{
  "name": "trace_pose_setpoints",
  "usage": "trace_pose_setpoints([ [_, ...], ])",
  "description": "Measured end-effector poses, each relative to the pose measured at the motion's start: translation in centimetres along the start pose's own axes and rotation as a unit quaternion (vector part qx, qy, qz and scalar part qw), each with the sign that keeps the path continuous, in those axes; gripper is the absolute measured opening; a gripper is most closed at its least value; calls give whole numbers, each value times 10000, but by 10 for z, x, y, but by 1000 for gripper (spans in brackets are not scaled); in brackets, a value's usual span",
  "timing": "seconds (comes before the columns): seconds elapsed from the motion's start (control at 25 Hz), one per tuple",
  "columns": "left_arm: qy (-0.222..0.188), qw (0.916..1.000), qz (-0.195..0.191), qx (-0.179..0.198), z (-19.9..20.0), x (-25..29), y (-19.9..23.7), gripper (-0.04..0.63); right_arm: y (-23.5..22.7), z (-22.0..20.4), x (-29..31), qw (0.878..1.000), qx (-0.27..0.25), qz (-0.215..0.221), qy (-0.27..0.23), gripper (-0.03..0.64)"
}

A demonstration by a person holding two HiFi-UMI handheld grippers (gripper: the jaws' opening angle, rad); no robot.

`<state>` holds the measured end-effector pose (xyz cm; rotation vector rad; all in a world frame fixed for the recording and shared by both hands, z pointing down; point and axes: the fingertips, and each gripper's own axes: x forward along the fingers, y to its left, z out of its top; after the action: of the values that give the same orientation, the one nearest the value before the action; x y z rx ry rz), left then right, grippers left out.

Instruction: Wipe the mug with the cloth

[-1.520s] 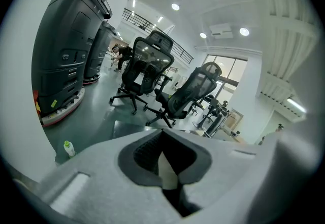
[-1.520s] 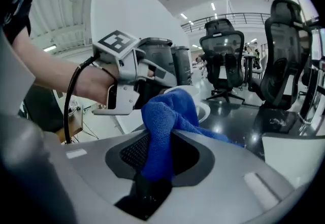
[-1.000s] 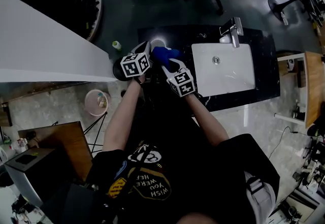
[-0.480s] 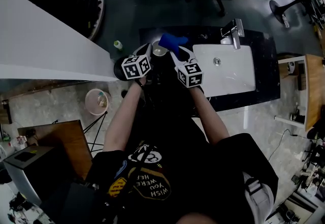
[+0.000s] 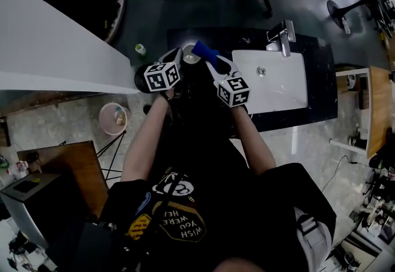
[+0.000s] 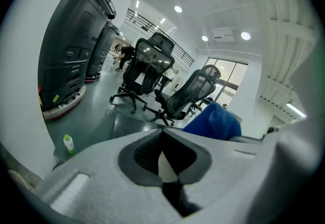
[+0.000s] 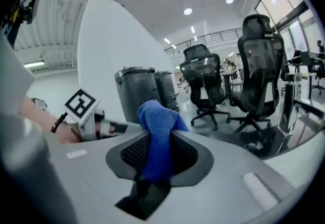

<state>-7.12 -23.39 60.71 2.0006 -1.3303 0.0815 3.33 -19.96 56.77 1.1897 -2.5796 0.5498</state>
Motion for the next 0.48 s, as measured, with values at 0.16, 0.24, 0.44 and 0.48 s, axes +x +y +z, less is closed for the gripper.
trace_pose_setpoints([
  [0.16, -34, 10000, 37, -27, -2, -1, 0, 3, -6, 18, 0, 9998, -111, -24, -148, 101],
  [0.24, -31, 10000, 47, -38, -2, -1, 0, 3, 10, -21, 8, 9979, -353, 89, 532, 101],
  [0.44, -45, 9999, 82, -39, -2, 0, 0, 3, 65, -108, 7, 9800, -709, 812, 1670, 101],
  [0.48, -43, 10000, 83, -34, -2, 0, 0, 3, 69, -114, 3, 9774, -800, 903, 1735, 101],
])
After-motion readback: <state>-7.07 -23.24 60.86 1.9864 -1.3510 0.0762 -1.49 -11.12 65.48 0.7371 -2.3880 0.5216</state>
